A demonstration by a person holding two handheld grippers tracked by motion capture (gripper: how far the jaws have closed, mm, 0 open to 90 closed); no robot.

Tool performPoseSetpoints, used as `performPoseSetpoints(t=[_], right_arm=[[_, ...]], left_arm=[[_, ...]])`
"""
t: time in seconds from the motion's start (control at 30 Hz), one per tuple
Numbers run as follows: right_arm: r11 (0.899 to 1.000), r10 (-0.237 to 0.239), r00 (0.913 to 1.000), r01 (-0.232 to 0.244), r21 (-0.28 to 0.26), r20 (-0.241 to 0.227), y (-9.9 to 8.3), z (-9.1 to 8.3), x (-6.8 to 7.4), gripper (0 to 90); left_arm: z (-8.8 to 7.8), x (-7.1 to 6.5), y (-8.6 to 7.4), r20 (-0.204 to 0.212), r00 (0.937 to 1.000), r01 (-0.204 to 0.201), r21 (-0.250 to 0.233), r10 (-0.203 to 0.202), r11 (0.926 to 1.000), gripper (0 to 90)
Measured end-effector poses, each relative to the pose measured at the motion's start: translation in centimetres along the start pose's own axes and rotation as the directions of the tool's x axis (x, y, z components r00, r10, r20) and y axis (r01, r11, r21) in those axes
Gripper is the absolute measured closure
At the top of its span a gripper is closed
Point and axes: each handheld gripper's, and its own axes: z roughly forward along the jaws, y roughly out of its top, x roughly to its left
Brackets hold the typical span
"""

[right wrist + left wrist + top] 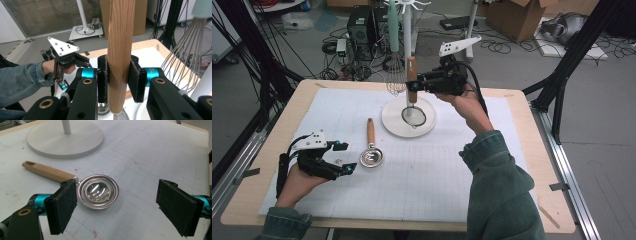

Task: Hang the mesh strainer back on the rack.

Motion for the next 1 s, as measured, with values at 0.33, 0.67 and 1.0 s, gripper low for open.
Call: performPoseSetpoints(t=[0.33, 0.67, 1.0], right_arm=[[1.000, -0.005, 1.0000, 0.005, 0.011, 0.003, 2.4, 0.2, -1.2, 72.2], [1.000, -0.020, 0.9998, 0.020, 0.001, 0.010, 5.2, -0.4, -1.8, 72.2], [0.999, -0.029, 0.9991, 0.029, 0.018, 0.029, 8.4, -0.1, -2.5, 72.2]], left_arm=[[-0.3, 0.4, -0.3, -0.014, 0.9998, 0.011, -0.001, -0.011, 0.9999, 13.3], [-0.5, 0.6, -0.5, -0.033, 0.9993, 0.015, 0.008, -0.015, 0.9999, 9.4], [-0.6, 0.6, -0.5, -0.046, 0.9989, 0.006, 0.017, -0.006, 0.9998, 7.2]])
